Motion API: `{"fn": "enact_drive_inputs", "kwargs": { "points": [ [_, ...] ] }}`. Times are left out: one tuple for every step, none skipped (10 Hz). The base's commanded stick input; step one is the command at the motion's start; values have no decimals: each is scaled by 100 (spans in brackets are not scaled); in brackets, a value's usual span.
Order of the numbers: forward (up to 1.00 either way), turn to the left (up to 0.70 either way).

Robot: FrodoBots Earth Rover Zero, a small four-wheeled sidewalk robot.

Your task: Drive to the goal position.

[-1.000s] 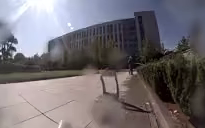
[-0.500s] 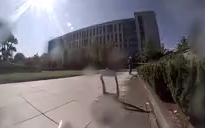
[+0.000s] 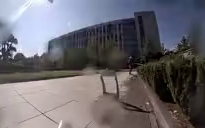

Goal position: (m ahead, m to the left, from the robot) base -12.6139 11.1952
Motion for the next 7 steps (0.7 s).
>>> {"fn": "enact_drive_inputs", "kwargs": {
  "points": [
    [5, 0],
    [5, 0],
    [5, 0],
    [5, 0],
    [5, 0],
    [5, 0],
    [5, 0]
  ]
}}
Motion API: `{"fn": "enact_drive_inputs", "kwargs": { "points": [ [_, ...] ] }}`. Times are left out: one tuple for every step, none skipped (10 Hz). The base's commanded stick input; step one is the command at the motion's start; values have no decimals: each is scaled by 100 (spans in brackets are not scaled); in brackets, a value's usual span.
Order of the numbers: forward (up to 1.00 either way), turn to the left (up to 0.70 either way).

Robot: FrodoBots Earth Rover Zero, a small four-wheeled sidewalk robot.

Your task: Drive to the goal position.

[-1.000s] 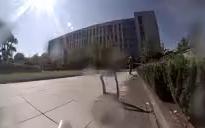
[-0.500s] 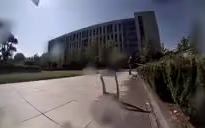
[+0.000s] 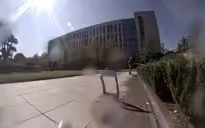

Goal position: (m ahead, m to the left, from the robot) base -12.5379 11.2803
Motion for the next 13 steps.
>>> {"fn": "enact_drive_inputs", "kwargs": {
  "points": [
    [5, 0],
    [5, 0],
    [5, 0],
    [5, 0],
    [5, 0],
    [5, 0],
    [5, 0],
    [5, 0],
    [5, 0],
    [5, 0],
    [5, 0],
    [5, 0],
    [5, 0]
  ]
}}
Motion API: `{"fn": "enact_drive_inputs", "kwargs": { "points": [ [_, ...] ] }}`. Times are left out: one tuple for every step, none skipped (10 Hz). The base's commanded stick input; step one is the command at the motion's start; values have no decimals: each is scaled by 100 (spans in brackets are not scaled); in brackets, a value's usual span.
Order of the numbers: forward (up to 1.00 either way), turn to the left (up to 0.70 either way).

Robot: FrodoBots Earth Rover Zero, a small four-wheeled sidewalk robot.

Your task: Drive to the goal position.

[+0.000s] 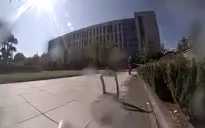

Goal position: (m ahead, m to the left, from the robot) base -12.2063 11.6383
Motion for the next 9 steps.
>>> {"fn": "enact_drive_inputs", "kwargs": {
  "points": [
    [5, 0],
    [5, 0],
    [5, 0],
    [5, 0],
    [5, 0],
    [5, 0],
    [5, 0],
    [5, 0],
    [5, 0]
  ]
}}
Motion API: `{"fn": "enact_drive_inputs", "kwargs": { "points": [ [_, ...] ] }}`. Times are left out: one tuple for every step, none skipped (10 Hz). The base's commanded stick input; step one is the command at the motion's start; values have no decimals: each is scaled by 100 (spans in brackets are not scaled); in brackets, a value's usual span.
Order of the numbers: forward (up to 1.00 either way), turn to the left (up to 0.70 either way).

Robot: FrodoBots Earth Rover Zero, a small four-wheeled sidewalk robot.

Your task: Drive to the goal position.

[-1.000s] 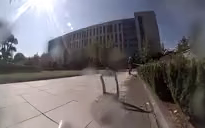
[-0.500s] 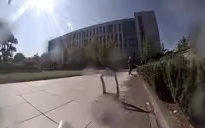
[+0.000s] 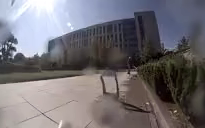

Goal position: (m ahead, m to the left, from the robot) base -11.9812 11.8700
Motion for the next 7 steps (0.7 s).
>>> {"fn": "enact_drive_inputs", "kwargs": {
  "points": [
    [5, 0],
    [5, 0],
    [5, 0],
    [5, 0],
    [6, 0],
    [5, 0],
    [5, 0]
  ]
}}
